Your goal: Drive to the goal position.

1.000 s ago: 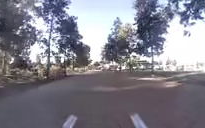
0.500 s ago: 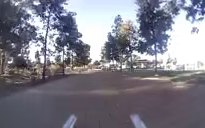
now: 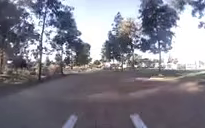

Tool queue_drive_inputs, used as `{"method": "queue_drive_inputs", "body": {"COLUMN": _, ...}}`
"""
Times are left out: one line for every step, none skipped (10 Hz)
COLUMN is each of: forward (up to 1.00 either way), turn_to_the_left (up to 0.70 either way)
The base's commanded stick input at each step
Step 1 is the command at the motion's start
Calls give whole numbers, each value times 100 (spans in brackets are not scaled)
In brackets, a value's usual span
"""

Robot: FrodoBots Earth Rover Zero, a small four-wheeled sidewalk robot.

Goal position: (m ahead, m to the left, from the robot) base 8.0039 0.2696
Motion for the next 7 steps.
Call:
{"method": "queue_drive_inputs", "body": {"forward": 100, "turn_to_the_left": 0}}
{"method": "queue_drive_inputs", "body": {"forward": 100, "turn_to_the_left": 0}}
{"method": "queue_drive_inputs", "body": {"forward": 100, "turn_to_the_left": 0}}
{"method": "queue_drive_inputs", "body": {"forward": 100, "turn_to_the_left": 0}}
{"method": "queue_drive_inputs", "body": {"forward": 100, "turn_to_the_left": 0}}
{"method": "queue_drive_inputs", "body": {"forward": 100, "turn_to_the_left": 0}}
{"method": "queue_drive_inputs", "body": {"forward": 100, "turn_to_the_left": 0}}
